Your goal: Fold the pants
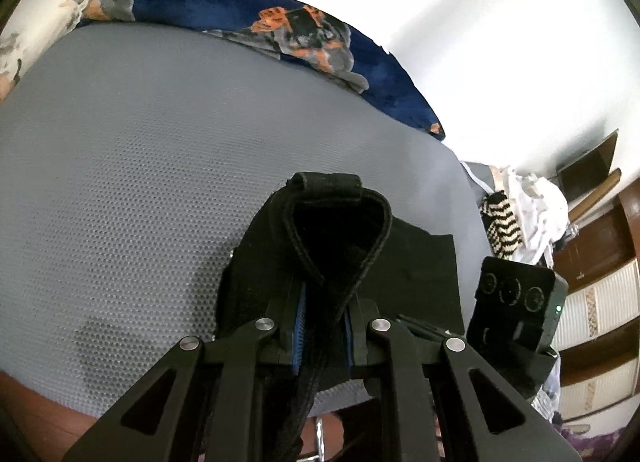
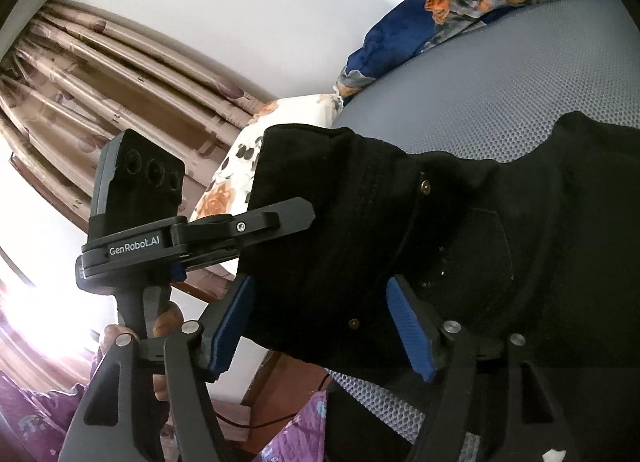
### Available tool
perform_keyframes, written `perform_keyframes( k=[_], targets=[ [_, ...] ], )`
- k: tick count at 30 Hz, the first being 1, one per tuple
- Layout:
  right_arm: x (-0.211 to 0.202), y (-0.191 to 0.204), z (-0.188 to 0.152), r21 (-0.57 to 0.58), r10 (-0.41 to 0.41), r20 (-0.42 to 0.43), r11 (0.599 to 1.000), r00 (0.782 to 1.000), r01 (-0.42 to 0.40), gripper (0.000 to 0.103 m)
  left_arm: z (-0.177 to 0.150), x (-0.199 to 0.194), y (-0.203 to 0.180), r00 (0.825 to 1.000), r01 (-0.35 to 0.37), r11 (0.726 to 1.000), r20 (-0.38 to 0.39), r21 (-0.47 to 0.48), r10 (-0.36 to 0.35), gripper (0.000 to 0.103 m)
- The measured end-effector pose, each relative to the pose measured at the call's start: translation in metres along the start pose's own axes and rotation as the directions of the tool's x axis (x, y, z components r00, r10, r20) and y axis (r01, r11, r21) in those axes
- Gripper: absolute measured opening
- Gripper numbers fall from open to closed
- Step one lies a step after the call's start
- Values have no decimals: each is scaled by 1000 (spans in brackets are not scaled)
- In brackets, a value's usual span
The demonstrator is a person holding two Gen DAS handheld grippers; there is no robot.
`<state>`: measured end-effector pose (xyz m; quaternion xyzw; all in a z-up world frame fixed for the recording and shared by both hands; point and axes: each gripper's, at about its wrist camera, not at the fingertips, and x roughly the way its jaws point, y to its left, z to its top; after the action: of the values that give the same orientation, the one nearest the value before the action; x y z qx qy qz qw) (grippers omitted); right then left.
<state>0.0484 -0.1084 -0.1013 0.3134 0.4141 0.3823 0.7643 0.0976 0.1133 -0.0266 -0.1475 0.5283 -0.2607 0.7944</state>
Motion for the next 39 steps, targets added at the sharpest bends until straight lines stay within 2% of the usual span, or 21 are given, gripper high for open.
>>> perform_keyframes(
  k=[6, 18, 20, 22, 26, 32, 39],
  targets=[
    [-2, 4, -3, -8, 25, -5, 1000, 1000, -25, 72, -1, 5, -12, 1000, 17, 1000, -15, 10, -17, 16],
    [-13, 2, -1, -8, 43, 20, 999, 999, -43, 74, -4, 24, -40, 999, 20, 999, -43, 27, -18, 16],
    [-21, 3, -2, -27, 67, 56, 997, 996, -66, 70, -6, 30, -47, 998, 21, 999, -52, 26, -20, 16],
    [-32, 5, 0, -60, 54, 70, 997, 996, -50, 61, -6, 37, -57, 999, 13, 1000, -50, 26, -12, 16],
    [-63, -14, 9, -8, 78, 105, 997, 991, -77, 49, -3, 47, -77, 999, 34, 999, -35, 14, -34, 16],
    [-129, -37, 14, 27, 65, 181, 997, 981, -71, 49, 2, 76, -141, 993, 112, 992, -35, 61, -110, 19],
    [-202, -109, -5, 172, -61, 247, 985, 967, 18, 49, 1, 171, -205, 966, 203, 974, -184, 99, -183, 20]
  ],
)
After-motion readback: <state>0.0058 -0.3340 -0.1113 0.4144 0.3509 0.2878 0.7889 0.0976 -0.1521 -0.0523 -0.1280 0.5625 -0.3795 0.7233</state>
